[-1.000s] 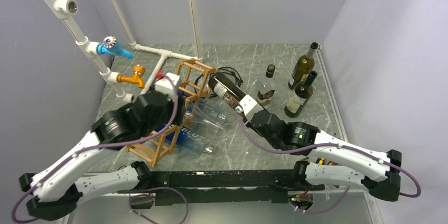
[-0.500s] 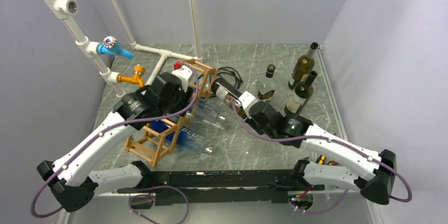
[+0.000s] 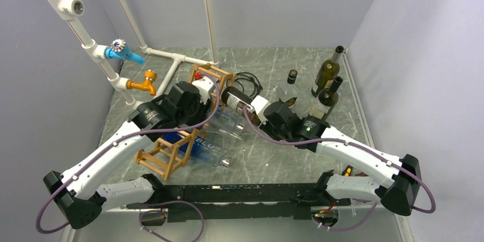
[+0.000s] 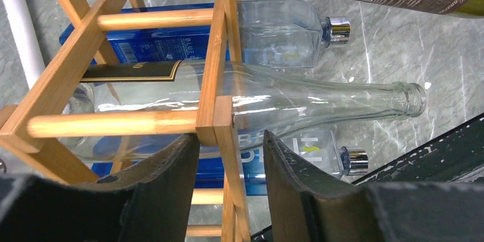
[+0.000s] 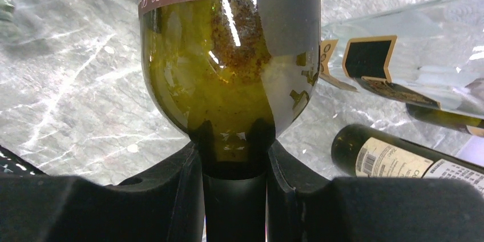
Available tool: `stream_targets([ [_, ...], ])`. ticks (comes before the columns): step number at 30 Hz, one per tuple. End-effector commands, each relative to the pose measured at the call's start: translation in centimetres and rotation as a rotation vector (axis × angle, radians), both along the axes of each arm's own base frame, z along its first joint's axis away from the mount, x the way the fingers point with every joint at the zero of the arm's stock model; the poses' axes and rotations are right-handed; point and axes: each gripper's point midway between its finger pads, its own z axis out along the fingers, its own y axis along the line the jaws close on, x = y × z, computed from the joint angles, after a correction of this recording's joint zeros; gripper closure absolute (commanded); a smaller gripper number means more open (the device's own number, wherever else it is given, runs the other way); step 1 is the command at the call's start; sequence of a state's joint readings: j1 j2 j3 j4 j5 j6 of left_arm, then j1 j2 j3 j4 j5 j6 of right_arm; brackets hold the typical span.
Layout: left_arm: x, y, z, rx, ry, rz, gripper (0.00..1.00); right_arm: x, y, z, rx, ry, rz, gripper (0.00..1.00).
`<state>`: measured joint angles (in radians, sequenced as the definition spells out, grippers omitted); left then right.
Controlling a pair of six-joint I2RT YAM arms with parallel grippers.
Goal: Put the wine bottle on the wine rack
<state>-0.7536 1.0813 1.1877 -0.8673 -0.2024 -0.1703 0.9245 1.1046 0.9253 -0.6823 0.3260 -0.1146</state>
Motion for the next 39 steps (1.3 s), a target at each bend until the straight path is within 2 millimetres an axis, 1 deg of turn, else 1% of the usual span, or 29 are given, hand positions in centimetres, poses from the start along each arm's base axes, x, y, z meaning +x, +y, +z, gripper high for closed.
stream_targets([
  [1,0.6,-1.2,-0.5,-0.018,-0.022,-0.064,0.52,3.3,3.8,7.1,0.226,-0.186,0.015,1.0],
  [3,0.6,-1.4,-0.8,-0.024,-0.028,-0.071,0.54,3.7,4.4,7.2,0.24,-0.182,0.024,1.0],
  [6,0.8,-1.3,-0.9,-0.016,-0.045,-0.078,0.61,4.2,5.2,6.9,0.242,-0.166,0.037,1.0],
  [12,0.9,-1.3,-0.5,-0.019,-0.113,-0.126,0.79,5.5,6.1,6.5,0.238,-0.182,0.04,1.0],
  [15,0.9,-1.3,-0.2,-0.034,-0.153,-0.142,0.86,6.3,6.5,5.8,0.241,-0.205,0.063,1.0],
  [16,0.9,-1.2,-0.5,-0.042,-0.158,-0.143,0.93,6.7,6.7,5.6,0.245,-0.215,0.067,1.0],
  [17,0.9,-1.2,-0.2,-0.043,-0.176,-0.154,1.0,7.0,6.9,5.6,0.255,-0.224,0.071,1.0],
  [20,0.9,-0.8,-0.4,-0.034,-0.195,-0.168,1.0,7.9,7.6,5.7,0.275,-0.24,0.099,1.0],
  [24,0.7,-1.1,-1.0,-0.039,-0.186,-0.19,1.0,9.2,8.8,5.9,0.293,-0.22,0.146,1.0],
  [31,0.7,-0.6,-1.2,-0.073,-0.182,-0.187,1.0,12.4,10.4,6.4,0.293,-0.228,0.175,1.0],
  [34,0.8,-0.4,-1.1,-0.089,-0.186,-0.181,1.0,13.0,10.8,6.3,0.283,-0.231,0.2,1.0],
  [37,1.0,0.0,-1.1,-0.093,-0.183,-0.167,1.0,13.8,10.7,6.4,0.294,-0.256,0.195,1.0],
  [39,0.8,-0.2,-1.0,-0.107,-0.178,-0.182,1.0,14.0,11.2,6.5,0.323,-0.245,0.21,1.0],
])
